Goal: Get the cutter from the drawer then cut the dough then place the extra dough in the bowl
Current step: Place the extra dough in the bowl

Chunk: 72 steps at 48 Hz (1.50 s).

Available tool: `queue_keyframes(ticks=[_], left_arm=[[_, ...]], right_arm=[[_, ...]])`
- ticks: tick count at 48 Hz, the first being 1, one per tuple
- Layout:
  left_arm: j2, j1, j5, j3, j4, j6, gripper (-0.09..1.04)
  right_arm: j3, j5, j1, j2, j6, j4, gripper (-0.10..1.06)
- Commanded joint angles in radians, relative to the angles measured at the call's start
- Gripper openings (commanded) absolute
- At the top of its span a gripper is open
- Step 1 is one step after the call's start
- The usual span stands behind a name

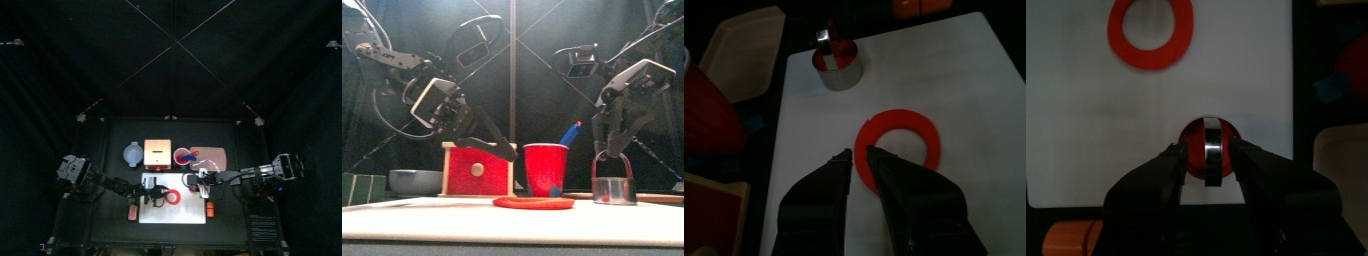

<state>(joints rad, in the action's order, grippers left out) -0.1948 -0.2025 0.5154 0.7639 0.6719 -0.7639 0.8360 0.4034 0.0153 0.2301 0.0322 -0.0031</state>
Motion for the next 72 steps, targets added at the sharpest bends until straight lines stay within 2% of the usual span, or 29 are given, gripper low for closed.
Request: queue_keyframes(ticks=[1, 12, 35, 45, 64, 72], left_arm=[[-0.003, 0.020, -0.044, -0.049, -0.005, -0.014, 0.69], [-0.031, 0.037, -0.124, -0.092, -0.006, -0.017, 0.80], [-0.087, 0.081, -0.245, -0.141, 0.043, -0.009, 0.80], [-0.089, 0.086, -0.285, -0.138, 0.066, -0.009, 0.78], [-0.087, 0.086, -0.305, -0.117, 0.075, -0.009, 0.65], [-0.064, 0.086, -0.265, -0.118, 0.060, -0.017, 0.63]], right_arm=[[-0.018, -0.008, -0.005, 0.028, 0.000, 0.011, 0.76], [-0.015, -0.009, -0.005, 0.026, -0.002, 0.051, 0.77], [0.002, -0.026, -0.002, 0.018, -0.002, 0.067, 0.77], [0.000, -0.028, 0.000, 0.018, -0.002, 0.086, 0.77], [-0.005, -0.028, -0.002, 0.018, -0.002, 0.086, 0.77], [-0.002, -0.028, -0.002, 0.018, -0.002, 0.086, 0.77]])
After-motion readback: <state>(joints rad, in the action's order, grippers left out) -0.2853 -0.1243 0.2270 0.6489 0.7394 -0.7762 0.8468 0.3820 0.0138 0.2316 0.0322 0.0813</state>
